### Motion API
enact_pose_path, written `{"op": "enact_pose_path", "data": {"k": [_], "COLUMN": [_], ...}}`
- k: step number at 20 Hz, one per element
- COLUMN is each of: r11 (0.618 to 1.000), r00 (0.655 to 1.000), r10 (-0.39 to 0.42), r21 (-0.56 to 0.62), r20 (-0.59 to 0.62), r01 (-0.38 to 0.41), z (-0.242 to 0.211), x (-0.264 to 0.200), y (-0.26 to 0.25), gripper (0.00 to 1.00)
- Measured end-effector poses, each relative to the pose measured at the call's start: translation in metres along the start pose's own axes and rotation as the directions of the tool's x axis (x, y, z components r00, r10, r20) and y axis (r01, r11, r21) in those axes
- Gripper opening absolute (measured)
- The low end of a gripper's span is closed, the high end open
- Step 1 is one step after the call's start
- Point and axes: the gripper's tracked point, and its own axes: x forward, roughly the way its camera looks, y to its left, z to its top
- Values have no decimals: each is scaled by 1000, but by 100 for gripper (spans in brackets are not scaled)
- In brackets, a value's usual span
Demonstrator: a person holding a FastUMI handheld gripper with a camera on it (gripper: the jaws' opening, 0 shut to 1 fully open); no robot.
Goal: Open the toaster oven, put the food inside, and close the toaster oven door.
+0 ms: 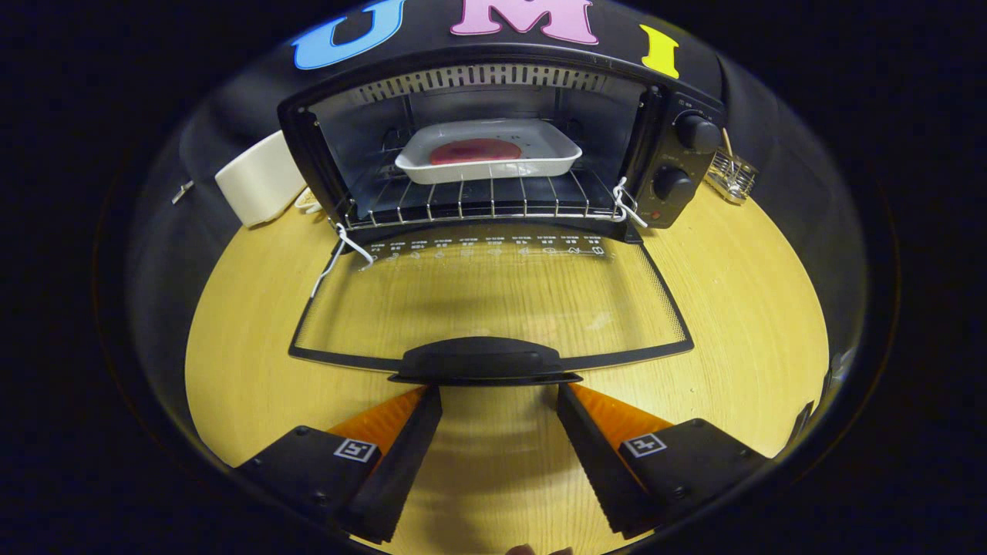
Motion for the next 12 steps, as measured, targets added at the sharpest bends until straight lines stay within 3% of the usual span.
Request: {"op": "enact_pose_path", "data": {"k": [12], "r11": [999], "r00": [995], "r10": [32], "r21": [-23], "r20": [91], "r01": [-30], "z": [15], "x": [-35], "y": [1], "gripper": [99]}}
